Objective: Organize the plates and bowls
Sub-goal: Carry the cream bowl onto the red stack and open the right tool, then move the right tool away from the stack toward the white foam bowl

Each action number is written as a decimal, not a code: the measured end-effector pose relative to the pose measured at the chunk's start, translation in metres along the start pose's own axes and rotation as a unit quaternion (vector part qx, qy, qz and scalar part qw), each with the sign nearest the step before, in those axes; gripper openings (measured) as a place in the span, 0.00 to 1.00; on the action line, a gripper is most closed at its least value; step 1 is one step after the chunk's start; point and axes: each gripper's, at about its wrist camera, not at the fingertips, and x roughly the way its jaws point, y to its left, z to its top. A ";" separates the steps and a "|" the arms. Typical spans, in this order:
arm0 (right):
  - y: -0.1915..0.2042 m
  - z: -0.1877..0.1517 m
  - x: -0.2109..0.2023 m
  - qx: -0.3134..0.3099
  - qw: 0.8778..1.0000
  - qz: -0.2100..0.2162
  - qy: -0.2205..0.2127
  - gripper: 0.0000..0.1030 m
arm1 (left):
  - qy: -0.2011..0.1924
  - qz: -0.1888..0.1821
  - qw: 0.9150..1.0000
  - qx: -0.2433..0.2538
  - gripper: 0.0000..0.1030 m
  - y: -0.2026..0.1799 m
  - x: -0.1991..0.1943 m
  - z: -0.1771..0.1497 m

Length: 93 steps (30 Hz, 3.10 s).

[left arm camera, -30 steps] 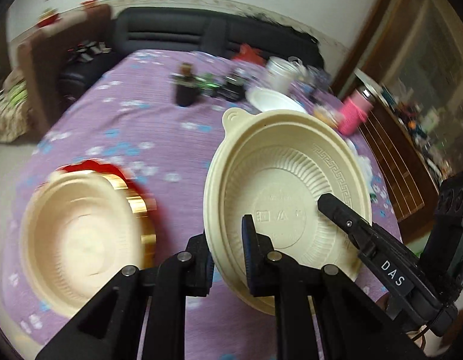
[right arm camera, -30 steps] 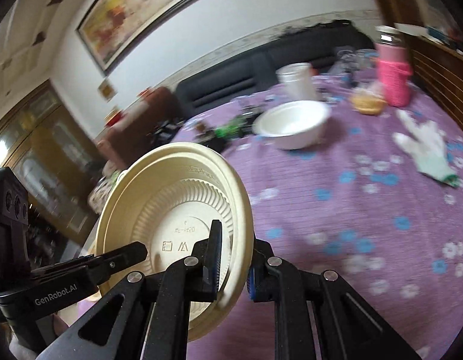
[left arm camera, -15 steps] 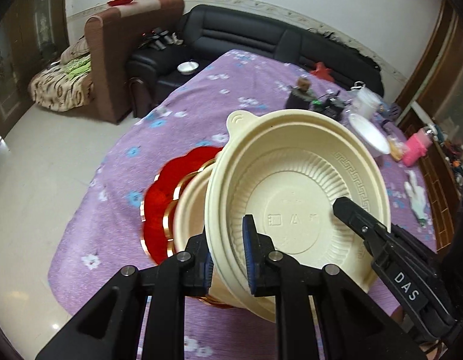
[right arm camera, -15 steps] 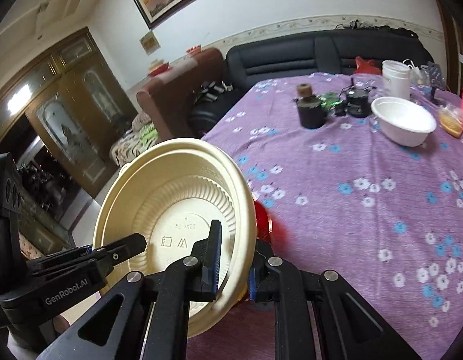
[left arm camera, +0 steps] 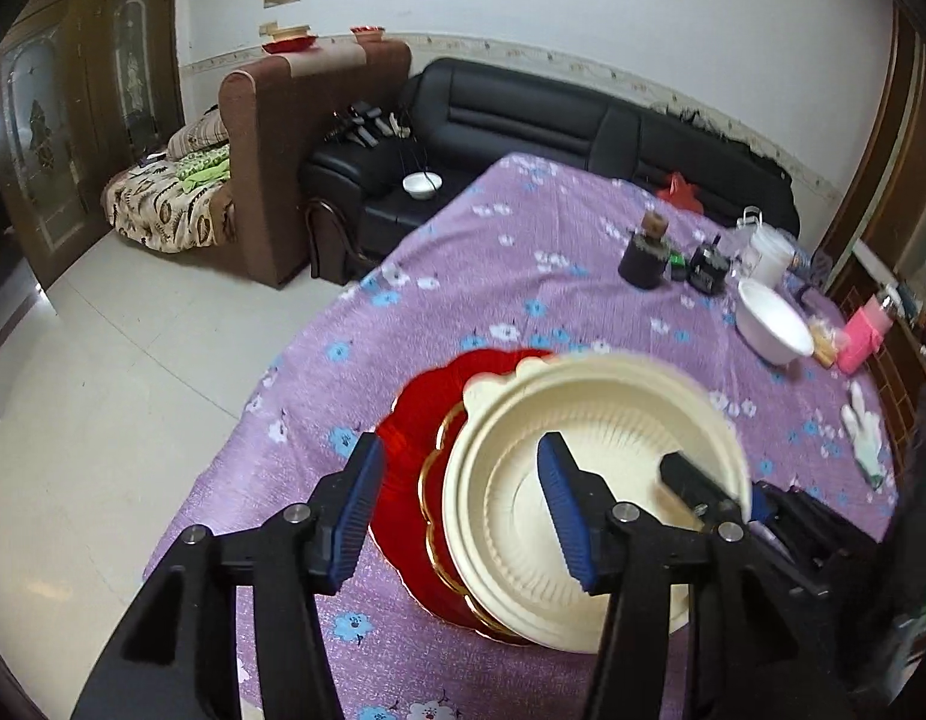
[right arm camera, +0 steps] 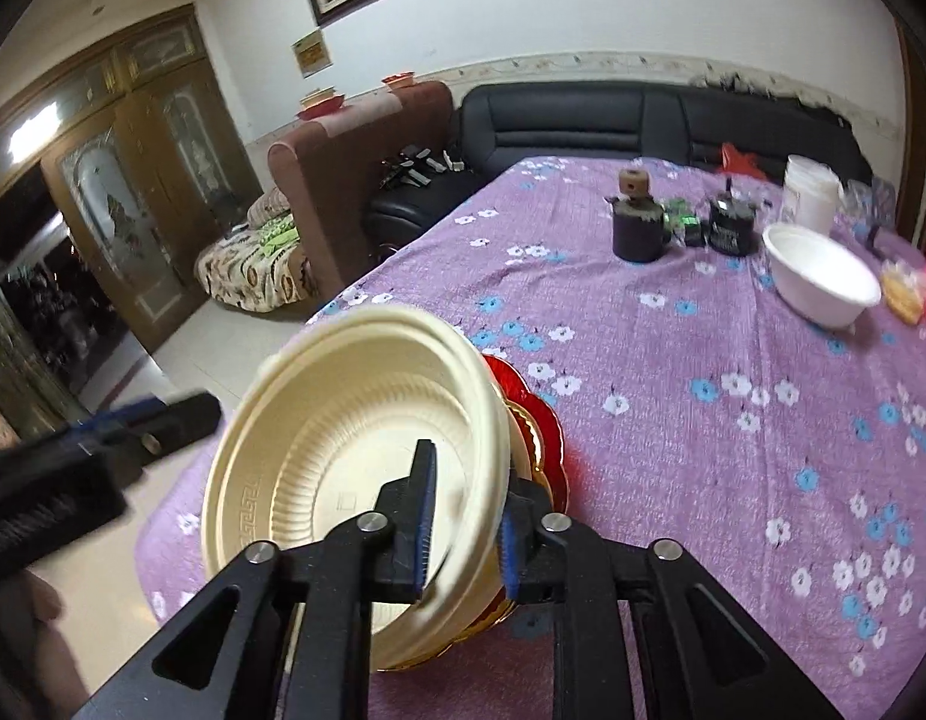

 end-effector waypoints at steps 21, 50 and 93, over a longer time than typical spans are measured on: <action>-0.011 -0.004 -0.067 -0.023 0.997 -0.030 -0.075 0.60 | -0.109 0.035 0.993 0.043 0.91 -0.030 -0.059 -0.011; -0.159 -0.079 -0.153 0.127 0.983 -0.087 -0.097 0.60 | -0.122 -0.006 0.978 0.170 0.91 -0.175 -0.064 -0.070; -0.335 0.041 -0.029 0.280 0.951 -0.120 -0.053 0.60 | 0.020 -0.105 0.975 0.193 0.91 -0.260 0.132 -0.058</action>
